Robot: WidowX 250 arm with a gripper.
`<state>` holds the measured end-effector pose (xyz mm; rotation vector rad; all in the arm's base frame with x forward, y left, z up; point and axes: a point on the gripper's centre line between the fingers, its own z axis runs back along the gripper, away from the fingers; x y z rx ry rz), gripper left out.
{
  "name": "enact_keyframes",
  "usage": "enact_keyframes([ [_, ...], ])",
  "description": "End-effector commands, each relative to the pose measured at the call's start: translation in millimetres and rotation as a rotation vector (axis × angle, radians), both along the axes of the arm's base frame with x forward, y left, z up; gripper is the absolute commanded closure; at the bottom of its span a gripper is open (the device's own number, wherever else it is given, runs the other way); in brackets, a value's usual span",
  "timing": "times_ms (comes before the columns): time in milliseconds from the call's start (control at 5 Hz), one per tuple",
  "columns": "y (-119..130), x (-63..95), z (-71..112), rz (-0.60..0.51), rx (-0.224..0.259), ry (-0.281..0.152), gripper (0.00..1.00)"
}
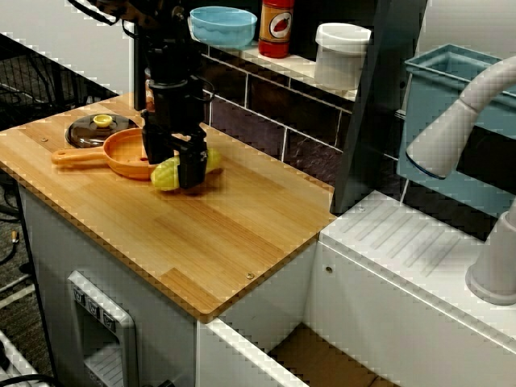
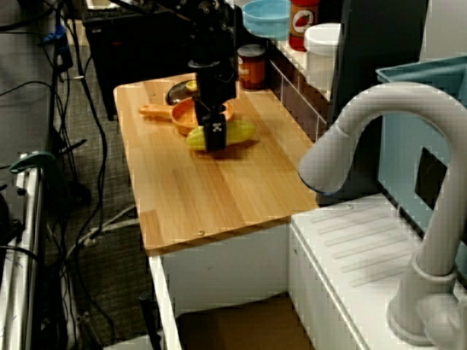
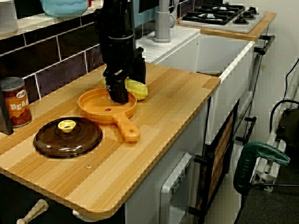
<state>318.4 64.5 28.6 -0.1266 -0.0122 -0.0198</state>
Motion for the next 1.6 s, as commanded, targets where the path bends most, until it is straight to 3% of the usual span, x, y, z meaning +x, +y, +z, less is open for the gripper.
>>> enact_keyframes([
  [0,1.2,1.4,13.9,-0.006,0.015,-0.019,0.00],
  [800,-4.2,0.5,56.2,-0.026,-0.052,-0.003,0.00],
  [1400,-21.2,-4.8,60.3,-0.062,-0.048,0.005,0.00],
])
